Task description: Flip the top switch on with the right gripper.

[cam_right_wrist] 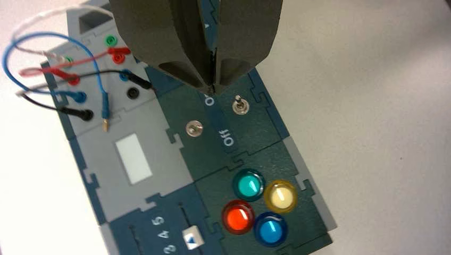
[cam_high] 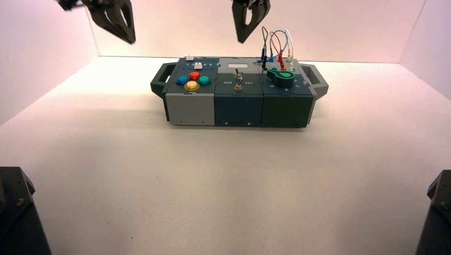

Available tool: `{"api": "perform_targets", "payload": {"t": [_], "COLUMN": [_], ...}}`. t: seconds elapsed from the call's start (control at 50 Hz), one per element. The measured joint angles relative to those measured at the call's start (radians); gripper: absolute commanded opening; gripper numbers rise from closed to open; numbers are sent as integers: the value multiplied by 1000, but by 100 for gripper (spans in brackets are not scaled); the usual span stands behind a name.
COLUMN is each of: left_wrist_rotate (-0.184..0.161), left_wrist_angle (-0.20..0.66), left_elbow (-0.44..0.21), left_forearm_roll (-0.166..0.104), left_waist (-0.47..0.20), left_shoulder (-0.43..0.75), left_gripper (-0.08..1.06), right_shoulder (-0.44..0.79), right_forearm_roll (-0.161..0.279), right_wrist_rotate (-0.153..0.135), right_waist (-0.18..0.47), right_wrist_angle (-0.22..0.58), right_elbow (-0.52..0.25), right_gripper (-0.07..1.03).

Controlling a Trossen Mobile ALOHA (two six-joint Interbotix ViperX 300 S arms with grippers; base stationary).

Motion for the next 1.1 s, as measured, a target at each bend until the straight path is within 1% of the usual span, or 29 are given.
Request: {"api": "perform_targets", "payload": {"t": [0.08,0.12,0.14,0.16,0.18,0.24,0.26,0.28,0.34,0.36,0.38,0.56,0.74,0.82,1.04,1.1], "left_wrist_rotate": [-12,-23,-23,-28,-29,-29,-29,-29,-31,-29,-31,-29,-28,-28,-28,-28], "left_wrist_angle": [2,5,5,5,5,5,5,3,0,-6,-8,-14,-17,-23,-40,-40], "left_elbow": [-11,-25,-25,-34,-38,-51,-51,-60,-66,-81,-84,-161,-215,-230,-270,-281], "left_forearm_roll": [-2,-3,-3,-5,-6,-12,-12,-18,-21,-28,-29,-34,-35,-34,-37,-37], "left_waist": [0,-3,-3,-8,-9,-20,-21,-31,-37,-54,-57,-75,-74,-74,-74,-75], "left_shoulder": [34,75,75,98,110,144,147,166,178,206,212,305,387,413,462,474], "left_gripper": [-3,-3,-3,-3,-3,-3,-3,-3,-3,-3,-3,-3,-3,-3,-3,-3], "right_shoulder": [8,11,11,14,15,18,18,20,23,26,28,29,31,31,32,38], "right_forearm_roll": [-2,0,0,-2,0,0,0,0,0,2,0,3,5,3,3,2], "right_wrist_rotate": [-9,-23,-23,-38,-44,-75,-77,-91,-97,-107,-110,-112,-117,-126,-127,-137], "right_waist": [0,0,0,-2,0,0,0,0,0,0,2,0,0,2,0,0], "right_wrist_angle": [0,0,0,0,-2,0,0,0,0,-2,0,-2,0,-2,-6,-6], "right_elbow": [-3,-3,-3,-3,-3,-3,-3,-3,-2,-3,-3,-3,-6,-11,-17,-21], "right_gripper": [-2,-2,-2,-2,-2,-2,-2,-2,-2,-2,-2,-2,-2,-2,-2,-2]}}
